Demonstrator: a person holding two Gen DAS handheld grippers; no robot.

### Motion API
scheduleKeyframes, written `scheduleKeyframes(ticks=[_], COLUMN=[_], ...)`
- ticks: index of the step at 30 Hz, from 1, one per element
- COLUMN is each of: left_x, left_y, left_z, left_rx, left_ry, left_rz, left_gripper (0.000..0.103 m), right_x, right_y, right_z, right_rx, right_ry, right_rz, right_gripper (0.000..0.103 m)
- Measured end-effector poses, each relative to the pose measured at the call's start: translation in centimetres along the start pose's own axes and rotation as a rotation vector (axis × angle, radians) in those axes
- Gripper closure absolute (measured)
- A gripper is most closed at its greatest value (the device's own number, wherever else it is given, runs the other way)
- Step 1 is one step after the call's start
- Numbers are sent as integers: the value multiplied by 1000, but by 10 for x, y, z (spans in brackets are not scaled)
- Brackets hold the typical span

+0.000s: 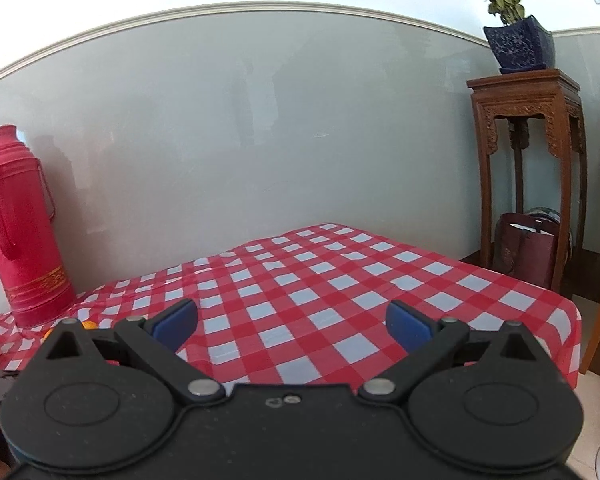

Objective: Organize fruits
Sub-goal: 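Grasp the small kumquat with the left tool, then release the kumquat into the box from the left tool, then approach the pale round fruit with the right tool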

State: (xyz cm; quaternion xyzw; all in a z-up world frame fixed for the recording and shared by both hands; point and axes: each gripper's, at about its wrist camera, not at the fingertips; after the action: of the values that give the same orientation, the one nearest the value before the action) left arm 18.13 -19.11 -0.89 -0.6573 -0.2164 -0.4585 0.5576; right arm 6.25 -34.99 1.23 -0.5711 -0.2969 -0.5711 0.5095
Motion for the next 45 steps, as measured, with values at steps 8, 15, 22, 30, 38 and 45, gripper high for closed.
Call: scheduleKeyframes(ticks=[8,15,22,30,38,45], left_x=[10,-3,-29,-50,-52,-66], left_y=[-49,-87,-92,-86,-117,-176], left_z=[56,134,228,283,263,252], left_rx=[143,356,569,611,576,647], left_ry=[-88,-127,-286,-444,-433,-402], left_rz=[-117,-136,-50,49,-39,-186], left_gripper=[83,83,83,82,18,0], right_x=[-2,-8,-17,-28,-36,-38], right_y=[1,1,-1,-2,4,17], right_z=[23,57,100,144,178,206], right_rx=[44,115,204,291,365,404], right_ry=[-35,-91,-162,-229,-264,-279], right_rz=[10,18,28,49,76,115], right_gripper=[8,8,8,8,8,13])
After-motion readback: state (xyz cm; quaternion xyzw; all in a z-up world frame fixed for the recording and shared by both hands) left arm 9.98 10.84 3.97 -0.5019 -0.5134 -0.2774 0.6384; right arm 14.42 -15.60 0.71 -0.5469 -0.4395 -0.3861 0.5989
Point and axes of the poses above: each gripper's, at about its wrist camera, not at the fingertips, and y roughly the way its jaws point, z to its left, x to its top
